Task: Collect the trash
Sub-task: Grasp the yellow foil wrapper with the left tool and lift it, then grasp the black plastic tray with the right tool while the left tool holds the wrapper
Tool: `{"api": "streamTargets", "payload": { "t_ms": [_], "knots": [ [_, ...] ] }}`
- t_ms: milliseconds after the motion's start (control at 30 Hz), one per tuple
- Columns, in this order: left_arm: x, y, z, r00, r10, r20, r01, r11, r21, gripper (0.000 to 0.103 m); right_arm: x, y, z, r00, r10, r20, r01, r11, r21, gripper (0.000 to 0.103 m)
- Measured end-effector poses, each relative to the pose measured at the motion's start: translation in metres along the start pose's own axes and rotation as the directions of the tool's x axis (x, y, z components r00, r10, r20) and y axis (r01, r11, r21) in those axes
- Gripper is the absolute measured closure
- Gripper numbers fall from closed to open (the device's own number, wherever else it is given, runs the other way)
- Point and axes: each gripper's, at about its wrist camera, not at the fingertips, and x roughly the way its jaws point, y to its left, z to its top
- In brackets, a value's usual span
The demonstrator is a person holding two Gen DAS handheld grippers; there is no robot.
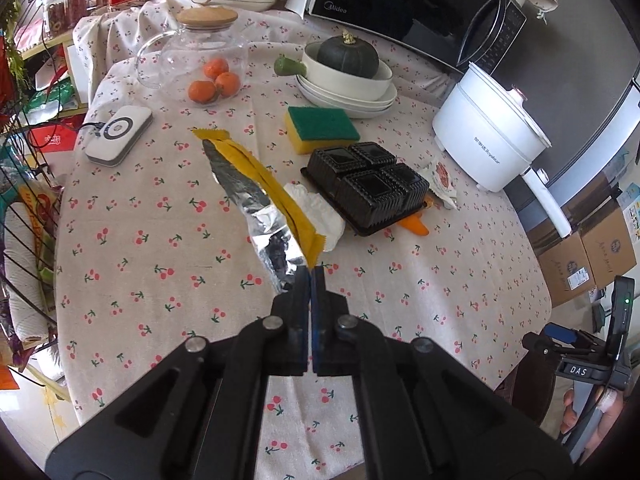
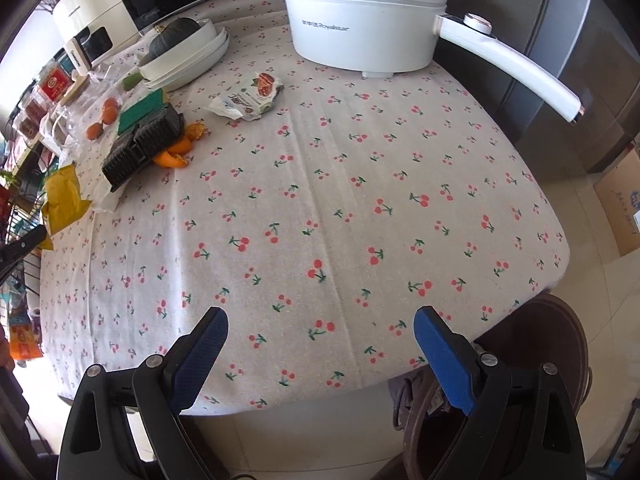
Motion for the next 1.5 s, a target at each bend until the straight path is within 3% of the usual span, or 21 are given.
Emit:
{"api": "streamTargets", "payload": {
  "t_ms": [167,267,400,433,500,567,667,833,1000,1100,1133,1233,1300,1500],
  "knots": [
    [-0.006,0.013,0.002,1.0,0.016,0.023,-0.016,1.0,-0.009,0.102,0.006,0.035,0.023,0.992,0.122,0.0,-0.122,0.992,0.031,0.008],
    [-0.008,0.025,0.006,0.999,0.026,0.026,-0.026,0.999,-0.033,0.102,0.014,0.068,0.041,0.988,0.156,0.017,-0.156,0.988,0.018,0.008],
    [-0.009,0.038,0.008,0.999,0.035,0.026,-0.034,0.999,-0.04,0.102,0.031,0.113,0.061,0.989,0.149,0.011,-0.148,0.988,-0.048,0.008],
    [-0.008,0.042,0.008,0.999,0.034,0.023,-0.033,0.999,-0.039,0.102,0.033,0.124,0.064,0.992,0.127,0.021,-0.125,0.988,-0.095,0.008],
    [-0.007,0.047,0.006,0.999,0.03,0.014,-0.03,0.999,-0.035,0.102,0.037,0.151,0.066,0.997,0.02,0.073,-0.002,0.971,-0.238,0.008],
    [-0.005,0.053,0.006,1.0,0.028,0.006,-0.028,0.999,-0.036,0.102,0.043,0.174,0.063,0.984,-0.092,0.152,0.144,0.913,-0.381,0.008],
    [-0.003,0.061,0.005,1.0,0.025,-0.004,-0.025,0.999,-0.04,0.102,0.061,0.205,0.057,0.952,-0.194,0.235,0.293,0.794,-0.533,0.009],
    [-0.003,0.071,0.004,1.0,0.02,-0.013,-0.021,0.998,-0.054,0.102,0.08,0.236,0.058,0.89,-0.264,0.372,0.451,0.633,-0.63,0.009],
    [-0.006,0.08,0.005,1.0,0.016,-0.009,-0.017,0.997,-0.079,0.102,0.102,0.265,0.058,0.848,-0.291,0.442,0.53,0.454,-0.717,0.013],
    [-0.006,0.082,0.005,1.0,0.016,-0.009,-0.016,0.996,-0.087,0.102,0.114,0.28,0.057,0.84,-0.305,0.448,0.539,0.386,-0.749,0.027],
    [-0.006,0.082,0.005,1.0,0.015,-0.009,-0.016,0.996,-0.088,0.102,0.117,0.283,0.058,0.84,-0.311,0.444,0.537,0.37,-0.758,0.041],
    [-0.007,0.082,0.005,1.0,0.012,-0.008,-0.013,0.996,-0.087,0.102,0.118,0.287,0.055,0.812,-0.322,0.487,0.578,0.326,-0.748,0.057],
    [-0.009,0.081,0.004,1.0,0.009,-0.004,-0.009,0.996,-0.085,0.102,0.109,0.287,0.056,0.809,-0.313,0.498,0.585,0.335,-0.739,0.061],
    [-0.017,0.07,0.003,1.0,-0.009,0.011,0.01,0.998,-0.068,0.102,0.055,0.264,0.064,0.827,-0.279,0.489,0.56,0.488,-0.67,0.073]
  ]
}}
